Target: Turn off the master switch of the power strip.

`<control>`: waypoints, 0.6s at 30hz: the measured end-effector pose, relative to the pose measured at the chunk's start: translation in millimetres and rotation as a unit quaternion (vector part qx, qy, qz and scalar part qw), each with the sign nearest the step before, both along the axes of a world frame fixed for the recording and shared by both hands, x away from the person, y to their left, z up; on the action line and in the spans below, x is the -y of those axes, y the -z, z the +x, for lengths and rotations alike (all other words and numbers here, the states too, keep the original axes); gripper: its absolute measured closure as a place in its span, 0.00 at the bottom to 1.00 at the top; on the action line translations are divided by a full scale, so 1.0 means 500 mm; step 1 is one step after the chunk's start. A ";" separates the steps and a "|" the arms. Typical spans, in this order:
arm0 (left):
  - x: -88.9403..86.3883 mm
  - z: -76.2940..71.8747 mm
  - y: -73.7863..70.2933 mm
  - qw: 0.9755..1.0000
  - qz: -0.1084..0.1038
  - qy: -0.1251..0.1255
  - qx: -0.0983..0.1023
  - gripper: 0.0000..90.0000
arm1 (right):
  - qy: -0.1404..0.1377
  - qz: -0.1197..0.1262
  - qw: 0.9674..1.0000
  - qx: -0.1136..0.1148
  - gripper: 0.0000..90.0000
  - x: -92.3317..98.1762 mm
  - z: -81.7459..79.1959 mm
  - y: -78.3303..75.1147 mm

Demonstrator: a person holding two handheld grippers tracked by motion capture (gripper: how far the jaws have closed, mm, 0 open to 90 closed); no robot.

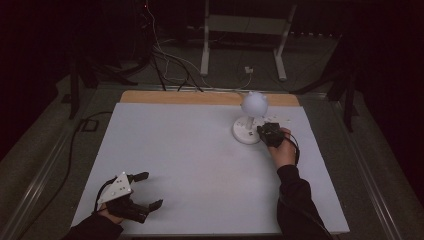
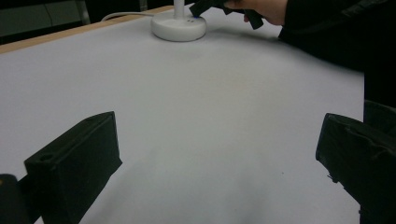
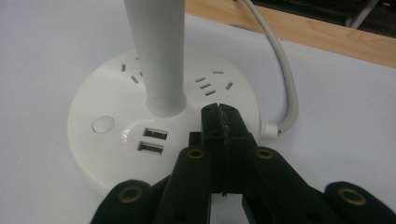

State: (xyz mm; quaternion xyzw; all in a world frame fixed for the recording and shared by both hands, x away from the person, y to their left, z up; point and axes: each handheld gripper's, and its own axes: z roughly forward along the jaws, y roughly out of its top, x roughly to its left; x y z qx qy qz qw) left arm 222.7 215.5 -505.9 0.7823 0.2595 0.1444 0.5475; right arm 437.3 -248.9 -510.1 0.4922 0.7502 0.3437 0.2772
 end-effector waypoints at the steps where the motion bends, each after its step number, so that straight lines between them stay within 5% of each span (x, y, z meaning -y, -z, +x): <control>1: 0.000 0.000 0.000 1.000 -0.001 0.000 0.000 0.00 | -0.001 0.001 1.000 -0.002 1.00 0.001 0.001 -0.001; 3: 0.000 0.001 0.000 1.000 0.001 0.000 -0.001 0.00 | 0.001 0.019 1.000 -0.007 1.00 0.003 0.003 -0.008; 5: 0.000 0.002 0.001 1.000 0.000 0.000 -0.001 0.00 | 0.002 -0.008 1.000 0.003 1.00 -0.004 0.001 -0.014; 11: -0.002 0.001 0.000 1.000 -0.001 -0.001 0.000 0.00 | 0.004 0.021 1.000 0.017 0.99 0.004 -0.006 -0.044; 18: -0.001 0.001 0.000 1.000 -0.001 -0.001 0.000 0.00 | -0.006 0.044 0.999 0.020 0.68 0.018 -0.028 -0.059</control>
